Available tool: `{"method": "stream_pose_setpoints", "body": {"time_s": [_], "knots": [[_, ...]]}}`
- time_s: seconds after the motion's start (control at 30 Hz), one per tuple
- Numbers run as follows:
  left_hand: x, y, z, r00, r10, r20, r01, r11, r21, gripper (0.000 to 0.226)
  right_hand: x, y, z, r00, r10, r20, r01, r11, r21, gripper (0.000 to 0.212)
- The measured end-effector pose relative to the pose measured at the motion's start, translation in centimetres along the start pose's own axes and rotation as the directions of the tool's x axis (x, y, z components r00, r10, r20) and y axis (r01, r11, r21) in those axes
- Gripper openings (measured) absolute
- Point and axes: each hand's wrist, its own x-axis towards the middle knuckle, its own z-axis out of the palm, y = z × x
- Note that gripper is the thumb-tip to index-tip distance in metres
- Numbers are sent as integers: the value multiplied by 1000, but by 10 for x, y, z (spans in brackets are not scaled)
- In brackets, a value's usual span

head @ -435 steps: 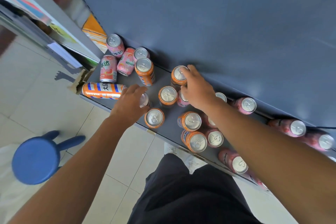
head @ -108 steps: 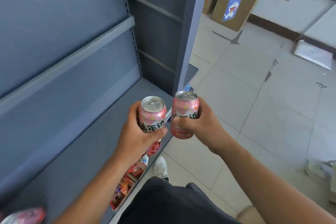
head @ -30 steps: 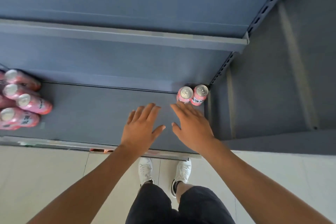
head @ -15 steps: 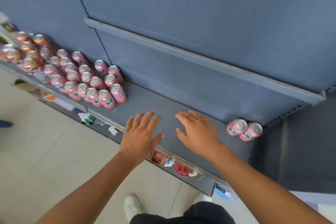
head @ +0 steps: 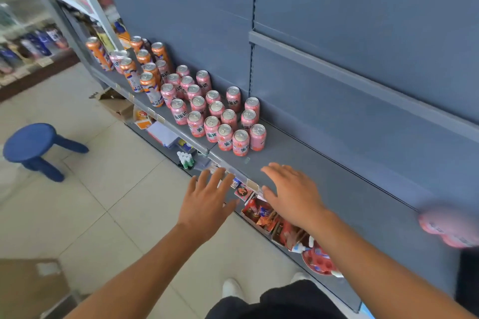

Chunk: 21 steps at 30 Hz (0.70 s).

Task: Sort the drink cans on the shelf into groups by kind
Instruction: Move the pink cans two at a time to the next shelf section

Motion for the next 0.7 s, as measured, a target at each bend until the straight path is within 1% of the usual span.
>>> {"method": "stream_pose_setpoints", "body": {"time_s": [0.13, 0.27, 0.37, 0.5, 0.7], "knots": [[16, -27, 8, 998, -52, 39, 52, 999, -9, 54, 33, -10, 6, 999, 0, 39, -1, 1000, 7, 48], [43, -46, 21, 992, -90, 85, 92, 996, -21, 54, 71, -6, 13, 997, 34, 63, -37, 999, 40, 49], [70, -60, 29, 982, -124, 146, 127, 992, -10, 54, 105, 3, 21, 995, 55, 84, -62, 995, 79, 47], [106, -79, 37, 954, -186, 235, 190, 982, 6, 59, 147, 15, 29, 983, 83, 163, -102, 988, 116, 46], [158, -95, 53, 929, -199, 311, 205, 979, 14, 63, 194, 34, 41, 964, 123, 237, -164, 973, 161, 49]]}}
